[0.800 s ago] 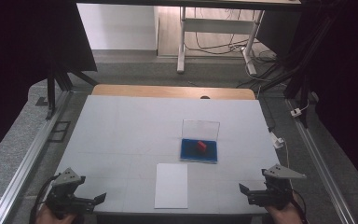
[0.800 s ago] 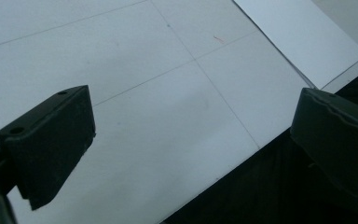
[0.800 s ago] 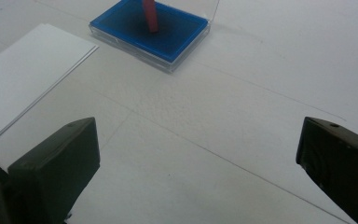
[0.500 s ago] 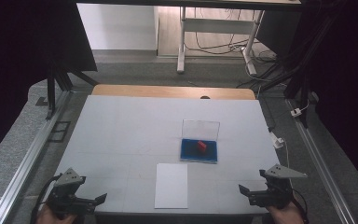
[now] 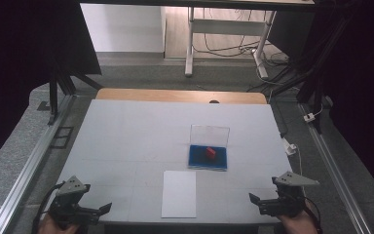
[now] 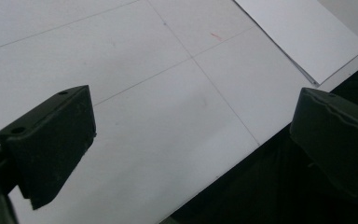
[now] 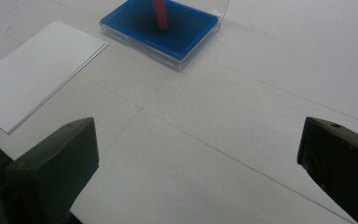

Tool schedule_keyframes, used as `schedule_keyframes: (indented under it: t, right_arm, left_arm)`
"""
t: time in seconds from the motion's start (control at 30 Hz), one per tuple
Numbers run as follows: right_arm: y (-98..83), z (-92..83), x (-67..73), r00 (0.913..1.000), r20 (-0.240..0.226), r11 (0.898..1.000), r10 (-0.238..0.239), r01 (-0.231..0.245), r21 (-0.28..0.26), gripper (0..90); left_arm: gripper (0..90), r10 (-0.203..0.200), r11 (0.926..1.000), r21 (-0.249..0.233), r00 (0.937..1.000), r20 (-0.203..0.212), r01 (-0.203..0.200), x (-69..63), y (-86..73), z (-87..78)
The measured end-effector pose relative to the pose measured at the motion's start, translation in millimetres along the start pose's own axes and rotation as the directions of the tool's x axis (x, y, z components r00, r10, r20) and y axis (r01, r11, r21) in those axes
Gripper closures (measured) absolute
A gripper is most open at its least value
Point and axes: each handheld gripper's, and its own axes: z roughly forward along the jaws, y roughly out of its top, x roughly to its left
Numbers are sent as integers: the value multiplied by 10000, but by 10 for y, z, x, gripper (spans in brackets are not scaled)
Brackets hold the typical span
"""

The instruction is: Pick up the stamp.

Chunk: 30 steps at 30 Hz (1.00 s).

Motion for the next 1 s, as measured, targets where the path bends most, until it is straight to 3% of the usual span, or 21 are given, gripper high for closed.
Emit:
schedule_keyframes:
  t: [0.2, 1.0]
  right_arm:
    - [3, -18, -32, 9993, -178, 9994, 329, -331, -84, 0]
    - [173, 64, 106, 9968, -569, 9976, -566, 542, -423, 0]
  left_arm:
    - [7, -31, 9999, -98, 10000, 66, 32, 8, -7, -10]
    - [8, -104, 9999, -82, 9999, 59, 104, 14, -3, -4]
